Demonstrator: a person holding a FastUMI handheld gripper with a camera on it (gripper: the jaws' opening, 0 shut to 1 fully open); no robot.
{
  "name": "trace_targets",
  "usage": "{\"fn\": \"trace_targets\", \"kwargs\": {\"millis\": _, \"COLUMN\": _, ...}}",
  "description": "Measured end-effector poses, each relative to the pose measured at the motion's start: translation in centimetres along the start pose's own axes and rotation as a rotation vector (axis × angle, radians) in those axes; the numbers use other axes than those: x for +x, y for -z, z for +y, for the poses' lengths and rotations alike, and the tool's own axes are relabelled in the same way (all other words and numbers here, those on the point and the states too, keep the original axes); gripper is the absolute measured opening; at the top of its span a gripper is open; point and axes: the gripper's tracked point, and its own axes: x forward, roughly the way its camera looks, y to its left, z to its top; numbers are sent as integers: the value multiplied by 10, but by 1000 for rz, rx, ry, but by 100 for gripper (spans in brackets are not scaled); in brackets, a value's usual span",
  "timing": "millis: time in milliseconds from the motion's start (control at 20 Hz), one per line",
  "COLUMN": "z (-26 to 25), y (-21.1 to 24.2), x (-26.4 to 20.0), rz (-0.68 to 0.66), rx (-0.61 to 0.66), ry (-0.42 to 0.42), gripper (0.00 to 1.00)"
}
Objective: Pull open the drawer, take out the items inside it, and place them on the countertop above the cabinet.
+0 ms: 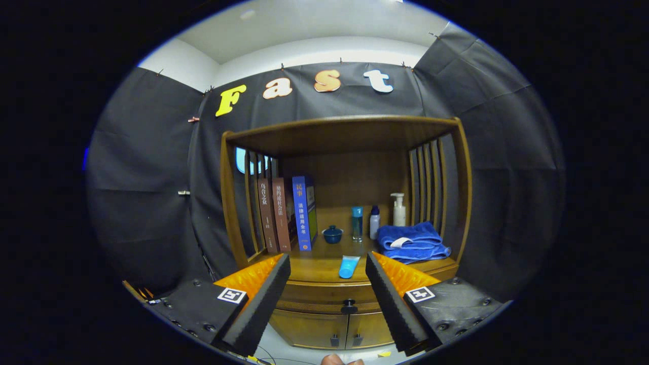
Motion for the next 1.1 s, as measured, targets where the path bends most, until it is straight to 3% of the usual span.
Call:
{"fn": "trace_targets", "kwargs": {"millis": 500, "z": -6, "y": -63, "x": -86, "rz": -31, "rx": 15, "ry": -19, "gripper": 99}}
{"fn": "trace_targets", "kwargs": {"millis": 850, "z": 5, "y": -91, "x": -108, "rz": -73, "rx": 8, "ry": -28, "gripper": 99}}
{"fn": "trace_targets", "kwargs": {"millis": 1100, "z": 7, "y": -88, "x": -108, "rz": -67, "rx": -5, "ry": -23, "gripper": 99}}
